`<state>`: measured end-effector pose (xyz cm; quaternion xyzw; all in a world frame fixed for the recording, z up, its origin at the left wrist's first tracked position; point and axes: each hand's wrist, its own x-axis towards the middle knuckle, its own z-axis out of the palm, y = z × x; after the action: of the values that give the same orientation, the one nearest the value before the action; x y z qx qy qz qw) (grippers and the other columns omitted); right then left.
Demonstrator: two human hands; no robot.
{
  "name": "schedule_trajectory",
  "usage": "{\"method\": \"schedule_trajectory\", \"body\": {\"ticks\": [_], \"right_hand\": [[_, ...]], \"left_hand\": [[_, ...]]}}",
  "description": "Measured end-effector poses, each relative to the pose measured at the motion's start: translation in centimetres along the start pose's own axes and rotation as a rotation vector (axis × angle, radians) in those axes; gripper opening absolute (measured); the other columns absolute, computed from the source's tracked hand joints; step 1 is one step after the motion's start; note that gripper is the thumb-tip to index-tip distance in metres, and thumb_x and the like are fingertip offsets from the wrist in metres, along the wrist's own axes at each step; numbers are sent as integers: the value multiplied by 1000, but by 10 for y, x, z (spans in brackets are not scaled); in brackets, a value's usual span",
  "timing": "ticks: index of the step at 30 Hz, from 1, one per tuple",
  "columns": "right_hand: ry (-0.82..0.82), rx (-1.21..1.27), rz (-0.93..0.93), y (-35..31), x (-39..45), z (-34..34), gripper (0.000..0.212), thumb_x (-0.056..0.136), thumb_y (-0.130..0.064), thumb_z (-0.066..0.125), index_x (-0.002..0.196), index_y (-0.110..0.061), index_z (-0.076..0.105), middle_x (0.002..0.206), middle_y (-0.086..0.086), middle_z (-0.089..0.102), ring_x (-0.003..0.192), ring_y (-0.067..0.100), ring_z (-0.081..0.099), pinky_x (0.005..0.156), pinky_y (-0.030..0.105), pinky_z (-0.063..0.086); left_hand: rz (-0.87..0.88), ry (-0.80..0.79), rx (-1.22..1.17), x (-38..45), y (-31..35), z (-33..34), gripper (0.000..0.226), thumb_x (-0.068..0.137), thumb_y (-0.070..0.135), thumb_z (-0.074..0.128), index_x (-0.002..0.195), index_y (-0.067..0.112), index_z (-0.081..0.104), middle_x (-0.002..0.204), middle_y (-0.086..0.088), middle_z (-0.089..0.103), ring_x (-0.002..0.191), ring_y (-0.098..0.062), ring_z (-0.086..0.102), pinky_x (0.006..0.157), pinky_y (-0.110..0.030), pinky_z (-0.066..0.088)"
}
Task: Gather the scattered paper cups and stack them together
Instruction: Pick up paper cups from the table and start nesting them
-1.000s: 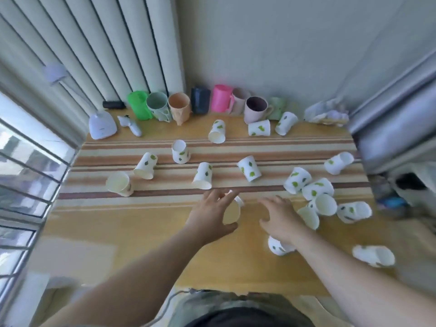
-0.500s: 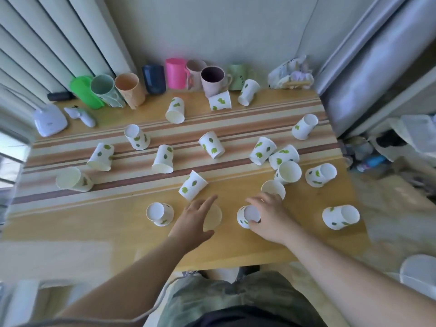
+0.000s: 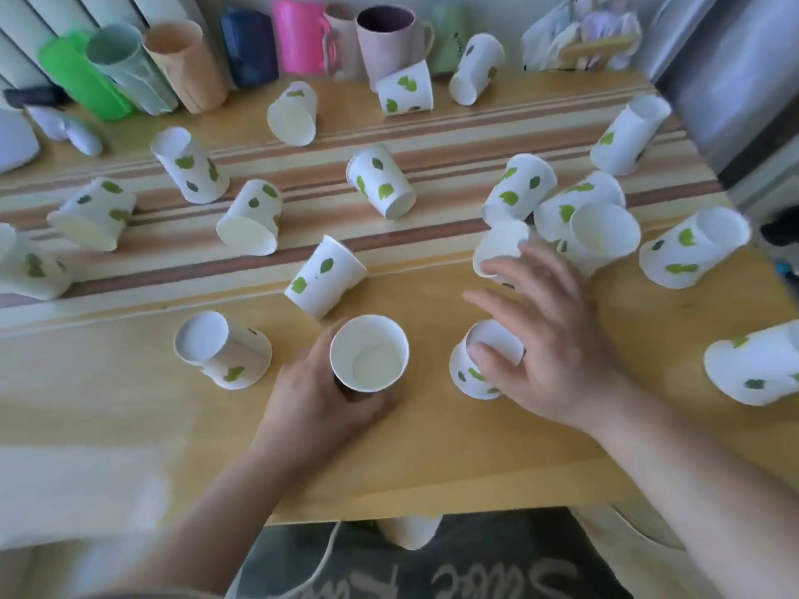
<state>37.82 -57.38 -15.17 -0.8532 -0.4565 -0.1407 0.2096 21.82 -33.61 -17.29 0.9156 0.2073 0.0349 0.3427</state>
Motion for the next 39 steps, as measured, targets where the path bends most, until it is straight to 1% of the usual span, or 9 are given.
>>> {"method": "schedule_trajectory", "body": {"ticks": [7, 11, 14, 18, 23, 27, 31, 35, 39], "right_hand": [[369, -138, -126, -3, -27, 17, 44, 109, -42, 51, 122, -11, 79, 123, 12, 73, 109, 50, 63, 89, 59, 49], [115, -47, 115, -26, -40, 22, 62, 108, -67, 37, 146, -25, 60, 138, 8, 65, 118, 45, 60, 97, 58, 49], [-78, 26, 315, -54, -45, 3, 58, 100, -50, 63, 154, -34, 49, 149, 1, 53, 136, 32, 48, 110, 51, 46], [-274, 107, 436, -70, -38, -32, 66, 97, -37, 68, 157, -47, 42, 135, -6, 53, 112, 19, 61, 93, 38, 52], [-495, -119, 479, -66, -11, -57, 47, 78, -36, 77, 116, -32, 51, 95, -7, 60, 76, 17, 59, 63, 34, 45], [-315, 11, 522, -54, 7, -60, 54, 74, -52, 85, 103, -26, 48, 98, 5, 69, 72, 19, 57, 63, 36, 43], [-348, 48, 523, -30, -2, -37, 61, 78, -51, 87, 122, -40, 45, 126, -6, 64, 102, 21, 62, 77, 35, 49], [-402, 50, 531, -13, -15, -12, 95, 88, -30, 85, 161, -50, 28, 149, -10, 45, 146, 22, 32, 116, 41, 41], [-206, 351, 550, -17, -10, 1, 83, 83, -13, 88, 151, -42, 50, 135, -14, 59, 133, 17, 56, 96, 27, 49]], "left_hand": [[116, 74, 93, -3, -10, 9, 81, 72, 57, 91, 139, 29, 56, 95, 27, 54, 96, -11, 52, 80, -26, 36], [140, 39, 31, -16, -6, 1, 101, 70, 58, 93, 152, 28, 43, 128, 8, 65, 119, -20, 59, 91, -31, 41], [143, 10, 0, -28, -6, -5, 107, 71, 60, 92, 158, 31, 37, 143, 6, 63, 131, -22, 59, 94, -30, 42], [122, 4, -85, -36, -7, -7, 106, 71, 59, 92, 158, 34, 37, 130, 13, 62, 115, -12, 57, 94, -28, 42], [118, 35, -210, -18, -4, -3, 99, 70, 53, 93, 154, 39, 42, 124, 15, 66, 115, -15, 64, 97, -33, 52], [174, 15, -196, 3, 4, -4, 73, 71, 44, 92, 136, 38, 59, 110, 19, 70, 100, -3, 65, 81, -24, 50], [211, 40, -198, 22, 0, -3, 61, 74, 45, 91, 125, 43, 57, 104, 23, 69, 97, 1, 65, 76, -14, 46], [222, 91, -144, 25, -10, 2, 62, 75, 51, 90, 127, 40, 57, 99, 25, 67, 93, 10, 60, 69, -10, 42], [217, 74, -122, 22, -11, 1, 82, 70, 53, 93, 139, 34, 53, 111, 27, 63, 102, -1, 61, 76, -15, 44]]}}
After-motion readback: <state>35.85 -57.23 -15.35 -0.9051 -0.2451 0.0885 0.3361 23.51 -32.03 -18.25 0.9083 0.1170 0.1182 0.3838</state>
